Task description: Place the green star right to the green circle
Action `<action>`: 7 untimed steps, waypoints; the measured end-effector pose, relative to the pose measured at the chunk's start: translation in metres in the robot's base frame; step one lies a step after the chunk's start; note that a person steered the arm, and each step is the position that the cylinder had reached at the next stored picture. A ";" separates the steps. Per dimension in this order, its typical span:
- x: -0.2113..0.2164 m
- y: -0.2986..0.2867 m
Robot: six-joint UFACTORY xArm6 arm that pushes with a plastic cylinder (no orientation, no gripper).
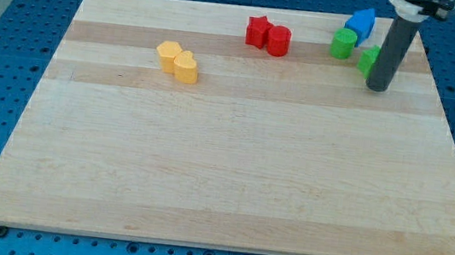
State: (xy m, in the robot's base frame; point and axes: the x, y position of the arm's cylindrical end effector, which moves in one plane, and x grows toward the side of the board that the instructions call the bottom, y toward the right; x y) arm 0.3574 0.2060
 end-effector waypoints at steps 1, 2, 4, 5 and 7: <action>-0.006 0.002; -0.013 0.002; -0.023 0.004; -0.033 0.006; -0.052 0.023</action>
